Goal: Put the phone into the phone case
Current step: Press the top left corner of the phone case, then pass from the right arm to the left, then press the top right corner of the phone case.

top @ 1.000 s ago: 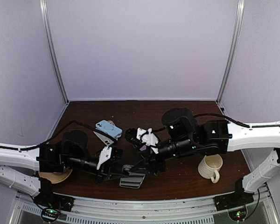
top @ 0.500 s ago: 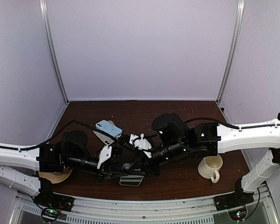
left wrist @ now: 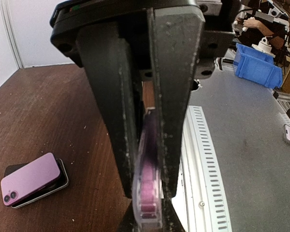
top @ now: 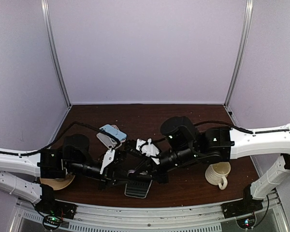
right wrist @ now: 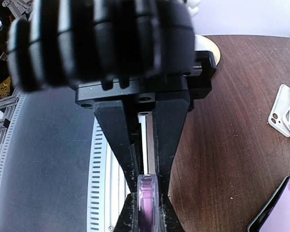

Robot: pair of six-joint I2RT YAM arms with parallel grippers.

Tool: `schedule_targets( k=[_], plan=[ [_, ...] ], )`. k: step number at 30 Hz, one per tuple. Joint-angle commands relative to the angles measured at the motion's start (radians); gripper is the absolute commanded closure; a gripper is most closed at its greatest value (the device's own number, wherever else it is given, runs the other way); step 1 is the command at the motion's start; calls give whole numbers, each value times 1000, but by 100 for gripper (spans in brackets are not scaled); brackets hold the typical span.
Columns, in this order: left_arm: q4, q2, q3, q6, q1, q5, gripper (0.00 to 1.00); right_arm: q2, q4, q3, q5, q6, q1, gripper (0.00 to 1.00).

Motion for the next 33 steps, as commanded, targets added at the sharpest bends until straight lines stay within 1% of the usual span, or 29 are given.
schedule_targets(
  k=[1,3,4,6,10,11,12,14,16,17,19,20,21,22,24,25,27,28,31,33],
  plan=[
    [95,-25,29,-20,-2,-27,83,-82,28,33,57,60,-14,100],
    [92,-21,25,-22,-3,-32,71,-97,30,42,54,60,-14,100],
    [89,-18,23,-21,-2,-34,68,-105,28,48,50,57,-14,100],
    [75,-11,20,-19,-3,-40,66,-118,18,63,53,52,-14,100],
    [60,9,30,-16,-2,-30,67,-140,8,82,70,41,-14,100],
    [61,14,34,-16,-2,-27,68,-141,7,85,70,39,-14,100],
    [63,18,39,-16,-3,-28,72,-140,5,89,70,39,-14,100],
    [70,22,46,-15,-3,-26,85,-136,-2,96,68,39,-14,100],
    [80,23,50,-16,-3,-23,97,-132,-5,99,64,41,-15,100],
    [86,21,51,-20,-3,-21,100,-132,-6,98,63,44,-14,100],
    [99,12,51,-32,-3,-23,100,-139,-2,90,64,48,-14,100],
    [110,4,50,-38,-3,-26,100,-146,2,82,68,52,-15,94],
    [124,-6,46,-46,-3,-33,100,-155,7,70,78,56,-14,78],
    [142,-19,40,-56,-3,-40,100,-167,13,56,92,62,-15,65],
    [189,-45,25,-70,-3,-55,100,-194,28,19,114,69,-18,44],
    [206,-56,19,-75,-3,-58,100,-209,43,-5,124,75,-19,39],
    [221,-70,14,-79,-2,-63,100,-235,81,-51,137,90,-22,30],
    [222,-74,16,-81,-2,-62,100,-245,103,-73,141,98,-23,28],
    [219,-73,23,-82,-3,-54,100,-257,152,-111,141,119,-24,28],
    [221,-73,23,-86,-2,-49,100,-256,169,-124,141,131,-24,34]
  ],
)
